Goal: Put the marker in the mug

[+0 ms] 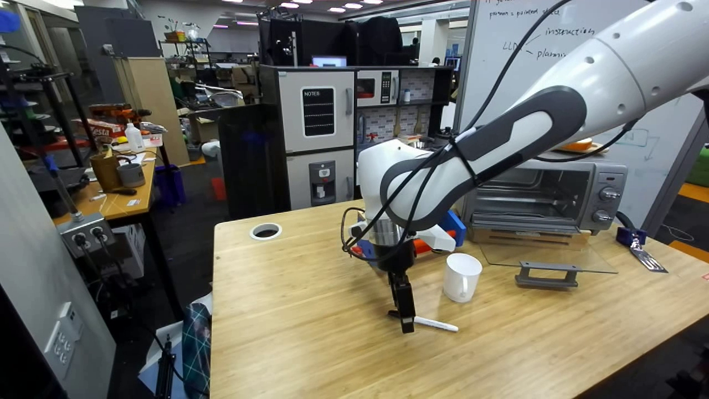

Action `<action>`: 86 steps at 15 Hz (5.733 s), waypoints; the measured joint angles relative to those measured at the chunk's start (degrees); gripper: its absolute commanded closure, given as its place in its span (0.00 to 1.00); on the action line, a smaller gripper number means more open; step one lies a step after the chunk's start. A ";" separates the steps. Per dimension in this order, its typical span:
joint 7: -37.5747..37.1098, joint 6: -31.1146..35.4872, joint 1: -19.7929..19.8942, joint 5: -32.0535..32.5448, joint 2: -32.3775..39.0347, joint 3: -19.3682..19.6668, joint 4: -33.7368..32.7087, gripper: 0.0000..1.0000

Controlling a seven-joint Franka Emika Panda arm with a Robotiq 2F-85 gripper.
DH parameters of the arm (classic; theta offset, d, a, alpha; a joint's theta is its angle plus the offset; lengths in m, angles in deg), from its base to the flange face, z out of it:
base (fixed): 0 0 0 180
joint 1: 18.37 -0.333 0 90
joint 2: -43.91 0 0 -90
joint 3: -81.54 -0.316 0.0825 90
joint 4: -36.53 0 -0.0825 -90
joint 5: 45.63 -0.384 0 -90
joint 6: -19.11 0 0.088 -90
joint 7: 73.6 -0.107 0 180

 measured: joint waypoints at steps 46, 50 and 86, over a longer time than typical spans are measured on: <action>8.70 13.64 -2.28 1.41 -17.48 -4.36 6.25 0.96; 15.99 22.04 3.77 -10.62 -20.59 -7.07 14.48 0.96; -3.86 39.27 7.19 -12.57 -38.03 1.94 42.69 0.96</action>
